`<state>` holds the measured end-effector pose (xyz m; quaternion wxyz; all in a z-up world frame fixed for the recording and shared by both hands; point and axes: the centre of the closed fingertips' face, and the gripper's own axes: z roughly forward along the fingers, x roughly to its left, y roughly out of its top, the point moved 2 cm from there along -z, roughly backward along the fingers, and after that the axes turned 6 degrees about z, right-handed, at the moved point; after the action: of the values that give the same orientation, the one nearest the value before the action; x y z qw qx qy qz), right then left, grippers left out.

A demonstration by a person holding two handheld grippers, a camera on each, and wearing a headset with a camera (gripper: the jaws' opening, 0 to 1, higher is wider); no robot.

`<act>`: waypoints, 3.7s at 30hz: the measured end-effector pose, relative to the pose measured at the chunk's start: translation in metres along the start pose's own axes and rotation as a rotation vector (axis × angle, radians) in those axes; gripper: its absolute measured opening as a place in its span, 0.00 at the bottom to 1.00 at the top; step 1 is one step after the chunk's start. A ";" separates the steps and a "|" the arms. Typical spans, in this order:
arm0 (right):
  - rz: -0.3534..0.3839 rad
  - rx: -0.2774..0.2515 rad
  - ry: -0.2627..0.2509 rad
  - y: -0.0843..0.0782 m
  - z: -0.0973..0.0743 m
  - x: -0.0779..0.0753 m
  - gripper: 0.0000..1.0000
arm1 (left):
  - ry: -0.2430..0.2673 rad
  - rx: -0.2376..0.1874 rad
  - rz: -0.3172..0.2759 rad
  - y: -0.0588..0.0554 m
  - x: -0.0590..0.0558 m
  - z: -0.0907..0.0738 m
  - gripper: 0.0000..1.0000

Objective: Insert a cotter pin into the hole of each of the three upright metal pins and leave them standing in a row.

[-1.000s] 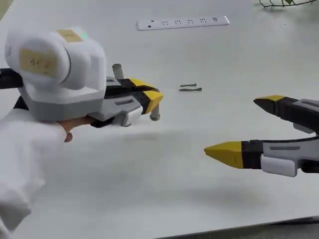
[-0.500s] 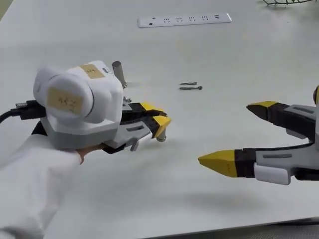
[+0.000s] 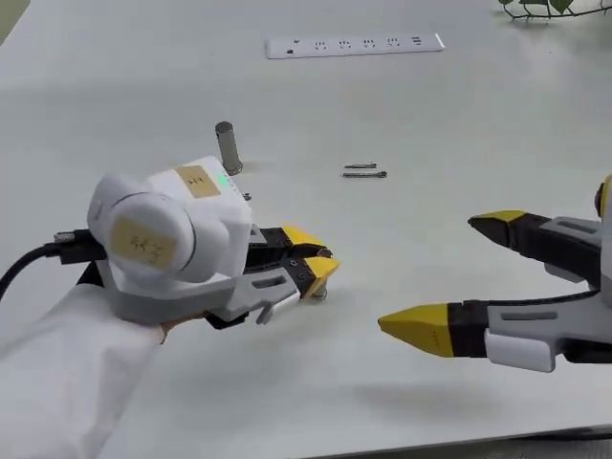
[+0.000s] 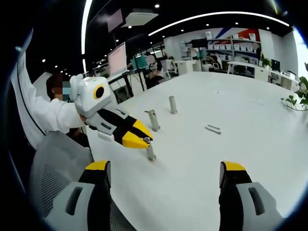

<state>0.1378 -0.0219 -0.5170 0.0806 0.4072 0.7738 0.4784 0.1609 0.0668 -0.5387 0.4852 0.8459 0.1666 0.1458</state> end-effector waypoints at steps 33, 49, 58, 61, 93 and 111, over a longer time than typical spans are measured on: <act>0.006 0.003 0.003 -0.003 0.001 0.004 0.90 | 0.046 -0.002 -0.069 -0.008 -0.001 -0.005 0.07; 0.008 0.010 -0.006 -0.005 -0.001 -0.001 0.90 | -0.032 -0.030 -0.093 -0.004 -0.002 -0.041 0.56; 0.001 0.025 -0.009 -0.005 -0.002 -0.004 0.89 | -0.049 -0.021 -0.168 -0.006 -0.009 -0.055 0.95; -0.007 0.031 -0.009 -0.004 -0.002 -0.005 0.89 | -0.055 -0.003 -0.179 -0.013 -0.013 -0.058 0.99; -0.345 0.250 0.092 0.084 0.040 -0.084 0.70 | 0.042 -0.002 -0.312 -0.030 -0.007 -0.087 0.98; -0.487 0.454 0.109 0.079 0.103 -0.115 0.41 | 0.071 0.009 -0.352 -0.041 -0.007 -0.097 0.96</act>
<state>0.3102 -0.0170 -0.5385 0.0582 0.1917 0.9384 0.2815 0.1092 0.1578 -0.5275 0.4933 0.8001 0.3299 0.0875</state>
